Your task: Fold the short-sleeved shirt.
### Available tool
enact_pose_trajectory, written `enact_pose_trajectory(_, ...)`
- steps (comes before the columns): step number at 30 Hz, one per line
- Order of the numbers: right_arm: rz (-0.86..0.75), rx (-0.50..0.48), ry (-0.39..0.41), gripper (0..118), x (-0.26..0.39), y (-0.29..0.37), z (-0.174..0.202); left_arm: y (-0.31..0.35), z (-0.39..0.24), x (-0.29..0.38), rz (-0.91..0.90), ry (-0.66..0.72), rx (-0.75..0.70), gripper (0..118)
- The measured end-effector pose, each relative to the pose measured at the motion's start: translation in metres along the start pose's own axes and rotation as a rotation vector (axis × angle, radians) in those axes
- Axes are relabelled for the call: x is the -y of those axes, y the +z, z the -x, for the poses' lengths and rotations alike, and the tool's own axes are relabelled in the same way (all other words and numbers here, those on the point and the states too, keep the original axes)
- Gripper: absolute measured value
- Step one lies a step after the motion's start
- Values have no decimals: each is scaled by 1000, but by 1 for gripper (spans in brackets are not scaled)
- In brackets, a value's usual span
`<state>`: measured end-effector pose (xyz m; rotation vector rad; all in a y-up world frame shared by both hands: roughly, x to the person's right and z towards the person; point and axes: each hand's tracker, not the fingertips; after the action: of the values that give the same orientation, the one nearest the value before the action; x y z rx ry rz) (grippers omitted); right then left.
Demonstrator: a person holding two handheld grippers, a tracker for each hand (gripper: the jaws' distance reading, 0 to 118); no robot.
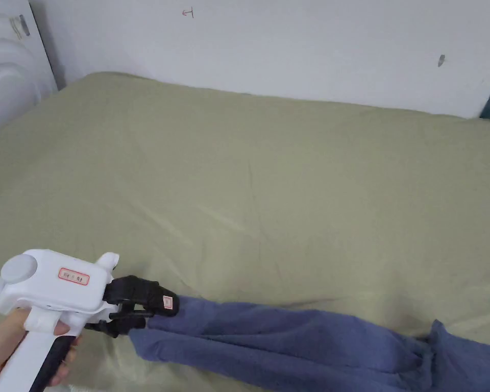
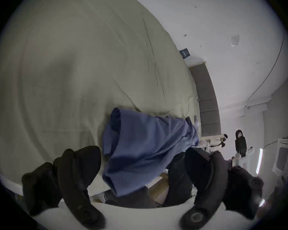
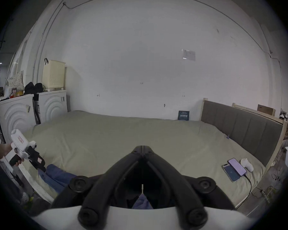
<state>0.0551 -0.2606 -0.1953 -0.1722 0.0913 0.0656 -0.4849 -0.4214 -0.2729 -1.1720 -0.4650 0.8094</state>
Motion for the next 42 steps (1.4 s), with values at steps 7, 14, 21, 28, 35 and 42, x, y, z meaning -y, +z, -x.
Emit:
enact_pose_trajectory(7, 38, 7, -2, 0, 6, -6, -4, -18, 17, -8, 39, 88, 78, 105)
enact_pose_trajectory(14, 56, 5, -48, 0, 8, -3, -12, -29, 22, -5, 15, 173, 85, 7)
enact_pose_trajectory(21, 45, 9, -62, 0, 3, 9, -23, -16, 10, -1, -77, 159, -15, 7)
enact_pose_trajectory(28, 20, 9, -97, 0, -2, 15, -34, 47, -12, -3, -169, 170, -68, 7)
enact_pose_trajectory(35, 15, 0, -125, 0, 1, 21, -45, 53, -89, -1, -191, 49, -187, 7)
enact_pose_trajectory(42, 9, 9, -151, 0, 5, 33, -64, -16, -210, 16, -115, -153, -292, 7)
